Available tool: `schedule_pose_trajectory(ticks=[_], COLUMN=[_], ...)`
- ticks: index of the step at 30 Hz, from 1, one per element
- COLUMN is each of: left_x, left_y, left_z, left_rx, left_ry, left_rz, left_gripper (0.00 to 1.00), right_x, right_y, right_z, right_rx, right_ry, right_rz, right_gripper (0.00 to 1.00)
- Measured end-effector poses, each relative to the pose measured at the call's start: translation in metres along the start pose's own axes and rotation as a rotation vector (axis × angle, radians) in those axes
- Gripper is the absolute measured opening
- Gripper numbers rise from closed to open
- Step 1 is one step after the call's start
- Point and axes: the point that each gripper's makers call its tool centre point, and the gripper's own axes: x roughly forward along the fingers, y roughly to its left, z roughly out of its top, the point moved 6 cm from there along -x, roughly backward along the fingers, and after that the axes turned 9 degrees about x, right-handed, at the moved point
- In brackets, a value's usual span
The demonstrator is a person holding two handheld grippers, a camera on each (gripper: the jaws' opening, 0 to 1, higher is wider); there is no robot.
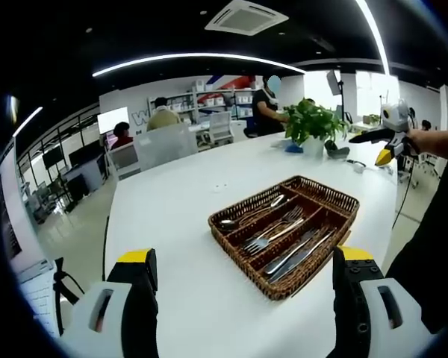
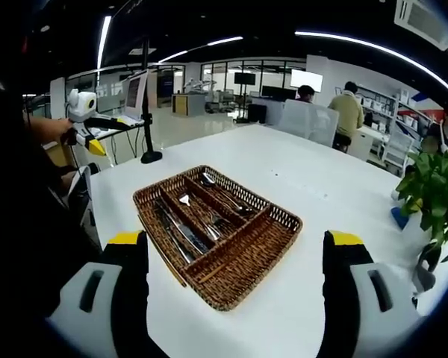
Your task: Arrange the knives, forks, and spoons in their matching storage slots by inserting each utensil handle-first until every utensil is classified and aligned in the correct compartment
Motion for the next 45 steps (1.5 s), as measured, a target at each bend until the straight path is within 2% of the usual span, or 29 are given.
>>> schedule_pose_trajectory(ticks=[9,13,14,16,19,24,26,28,30,32,36,42,45], left_x=[-0.002,0.000,0.001,0.001,0.000,-0.001,-0.001,-0.002,-0.002,-0.002,-0.002,-0.004,-0.006], left_y=[0.000,-0.006,-0.008,-0.010,-0.011,-0.011,-0.012,-0.013,-0.012,-0.011,-0.011,-0.013,-0.015], left_z=[0.000,-0.002,-0.003,-0.005,-0.006,-0.007,-0.007,-0.007,-0.009,-0.010,-0.009,-0.013,-0.016], left_rx=[-0.007,-0.009,-0.006,-0.001,-0.002,-0.004,-0.003,-0.005,-0.005,-0.005,-0.006,-0.003,-0.009], left_ry=[-0.006,-0.002,0.000,0.004,0.005,0.004,0.004,0.003,0.006,0.006,0.005,0.014,0.020], left_rz=[0.007,-0.006,-0.009,-0.012,-0.015,-0.012,-0.012,-0.012,-0.011,-0.011,-0.009,-0.014,-0.015], left_gripper=[0.99,0.99,0.99,0.99,0.99,0.99,0.99,0.99,0.99,0.99,0.99,0.99,0.99], right_x=[-0.001,0.002,0.002,0.002,0.004,0.007,0.007,0.007,0.008,0.009,0.011,0.012,0.009], right_y=[0.000,0.008,0.011,0.013,0.014,0.013,0.014,0.020,0.025,0.033,0.036,0.036,0.038], right_z=[-0.001,-0.009,-0.010,-0.013,-0.022,-0.044,-0.057,-0.068,-0.071,-0.072,-0.074,-0.090,-0.096], right_rx=[-0.003,-0.025,-0.034,-0.028,-0.030,0.017,0.041,0.055,0.046,0.038,0.041,0.082,0.059], right_ry=[0.003,0.013,-0.004,0.002,0.019,0.048,0.079,0.125,0.117,0.128,0.140,0.183,0.208], right_rz=[0.004,0.040,0.057,0.056,0.053,0.055,0.059,0.084,0.099,0.130,0.141,0.145,0.142], right_gripper=[1.00,1.00,1.00,1.00,1.00,1.00,1.00,1.00,1.00,0.98,0.95,0.90,0.79])
